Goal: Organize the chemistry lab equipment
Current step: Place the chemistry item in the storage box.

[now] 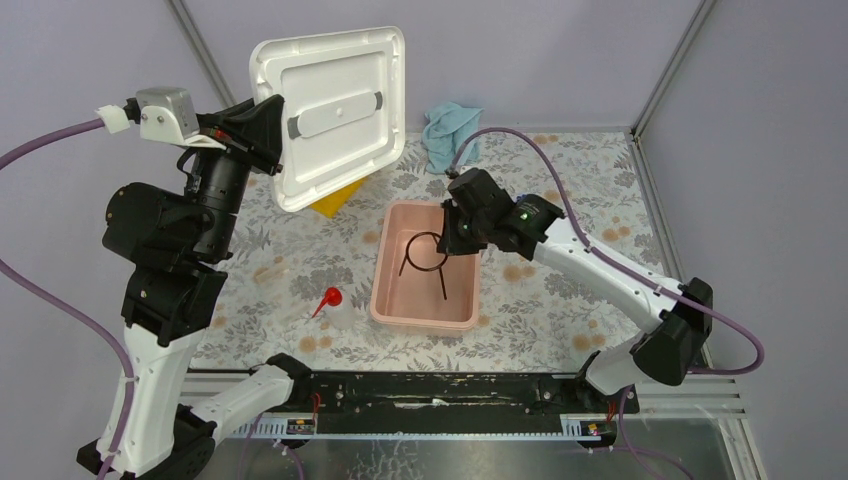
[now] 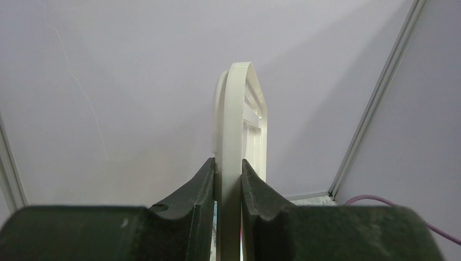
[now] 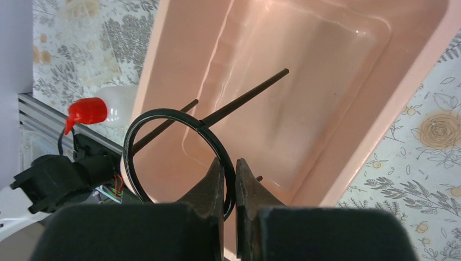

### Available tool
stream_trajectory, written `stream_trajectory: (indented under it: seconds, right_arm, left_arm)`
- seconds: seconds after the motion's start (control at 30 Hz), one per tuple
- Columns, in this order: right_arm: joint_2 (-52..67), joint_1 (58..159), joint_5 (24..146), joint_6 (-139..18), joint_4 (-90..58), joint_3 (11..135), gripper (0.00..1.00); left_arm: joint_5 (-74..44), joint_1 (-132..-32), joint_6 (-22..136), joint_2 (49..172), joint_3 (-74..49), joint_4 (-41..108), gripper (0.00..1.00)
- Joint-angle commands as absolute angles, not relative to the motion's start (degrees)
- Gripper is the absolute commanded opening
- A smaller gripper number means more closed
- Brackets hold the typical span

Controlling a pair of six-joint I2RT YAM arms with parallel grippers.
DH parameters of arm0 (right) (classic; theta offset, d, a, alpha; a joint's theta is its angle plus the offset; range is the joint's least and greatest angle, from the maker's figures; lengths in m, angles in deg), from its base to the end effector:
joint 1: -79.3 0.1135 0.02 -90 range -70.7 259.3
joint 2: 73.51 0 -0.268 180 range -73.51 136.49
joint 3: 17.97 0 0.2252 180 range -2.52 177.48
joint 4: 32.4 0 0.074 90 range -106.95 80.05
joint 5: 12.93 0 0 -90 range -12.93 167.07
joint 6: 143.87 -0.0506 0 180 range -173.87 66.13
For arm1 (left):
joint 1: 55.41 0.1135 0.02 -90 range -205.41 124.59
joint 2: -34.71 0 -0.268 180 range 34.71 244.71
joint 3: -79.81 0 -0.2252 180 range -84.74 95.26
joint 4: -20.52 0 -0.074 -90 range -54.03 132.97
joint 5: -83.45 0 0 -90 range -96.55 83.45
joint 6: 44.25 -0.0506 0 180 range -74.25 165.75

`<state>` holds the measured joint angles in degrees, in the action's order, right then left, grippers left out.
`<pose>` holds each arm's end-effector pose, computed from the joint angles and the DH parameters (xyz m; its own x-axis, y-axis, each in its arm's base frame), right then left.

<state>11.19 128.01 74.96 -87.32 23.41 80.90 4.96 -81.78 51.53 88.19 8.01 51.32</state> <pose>0.2038 0.2292 0.3527 -0.7697 -0.0417 -0.6370 -0.3697 0.8426 0.3915 0.0973 -0.0369 0.5628 0.3340 -0.2758 -0.9013 0.3070 0.9359 -0.1726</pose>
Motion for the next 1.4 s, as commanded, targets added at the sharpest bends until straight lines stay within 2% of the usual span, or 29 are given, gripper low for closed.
stream_trajectory:
  seconds: [0.0, 0.3, 0.97, 1.2, 1.37]
  right_arm:
    - [11.59, 128.38, 78.75, -88.1, 16.78, 78.08, 0.0]
    - [12.8, 128.5, 80.69, -88.25, 11.09, 72.65, 0.0]
    - [19.04, 128.53, 83.22, -87.34, 6.9, 68.98, 0.0]
    - [19.81, 128.54, 83.07, -87.13, 7.69, 67.99, 0.23]
    - [19.96, 128.55, 82.96, -86.79, 7.81, 67.67, 0.34]
  left_arm:
    - [5.98, -82.02, 50.67, 87.9, 8.33, 46.48, 0.0]
    - [6.0, -81.98, 50.46, 88.16, 6.75, 45.24, 0.0]
    - [6.17, -82.03, 50.49, 88.33, 4.85, 43.65, 0.0]
    - [6.36, -82.04, 50.49, 88.5, 4.19, 42.91, 0.0]
    - [6.39, -82.04, 50.54, 88.75, 3.99, 42.52, 0.0]
